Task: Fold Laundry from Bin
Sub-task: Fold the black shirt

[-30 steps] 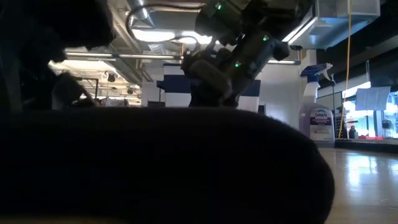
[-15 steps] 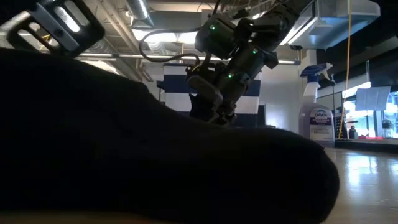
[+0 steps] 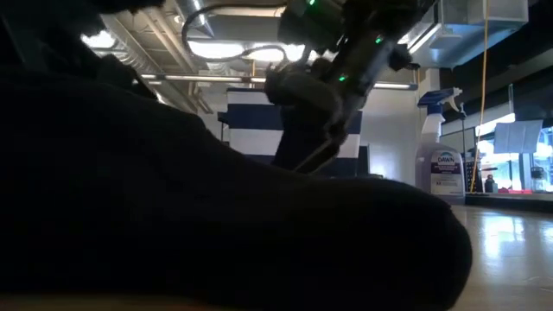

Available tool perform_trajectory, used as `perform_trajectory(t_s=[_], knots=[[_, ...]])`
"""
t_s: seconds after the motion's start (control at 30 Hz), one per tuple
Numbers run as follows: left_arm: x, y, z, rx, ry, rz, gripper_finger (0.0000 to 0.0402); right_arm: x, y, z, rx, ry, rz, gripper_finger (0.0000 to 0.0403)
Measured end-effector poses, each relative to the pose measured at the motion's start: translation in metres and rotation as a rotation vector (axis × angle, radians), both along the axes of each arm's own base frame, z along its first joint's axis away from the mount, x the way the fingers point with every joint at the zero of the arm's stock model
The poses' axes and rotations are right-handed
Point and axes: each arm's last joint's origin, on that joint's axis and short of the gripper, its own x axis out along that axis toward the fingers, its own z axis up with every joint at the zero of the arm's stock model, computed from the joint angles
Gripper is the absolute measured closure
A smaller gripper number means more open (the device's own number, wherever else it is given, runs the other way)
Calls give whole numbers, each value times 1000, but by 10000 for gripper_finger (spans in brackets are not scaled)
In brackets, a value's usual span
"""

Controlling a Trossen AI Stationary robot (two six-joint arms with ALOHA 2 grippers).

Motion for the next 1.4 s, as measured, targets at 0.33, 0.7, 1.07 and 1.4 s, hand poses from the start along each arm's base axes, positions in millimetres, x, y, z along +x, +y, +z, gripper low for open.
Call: perform_trajectory(t_s=[0.33, 0.7, 1.07, 1.4], knots=[[9, 18, -1, 60, 16, -36, 289, -26, 111, 10, 147, -74, 319, 139], [2, 36, -5, 136, 1, 9, 289, -24, 135, 17, 119, -249, 295, 139], [-20, 73, -16, 112, -77, 155, 289, -17, 142, 1, 182, -274, 355, 139], [-2, 114, -20, 73, -50, 142, 289, -9, 147, -6, 243, -344, 390, 139]])
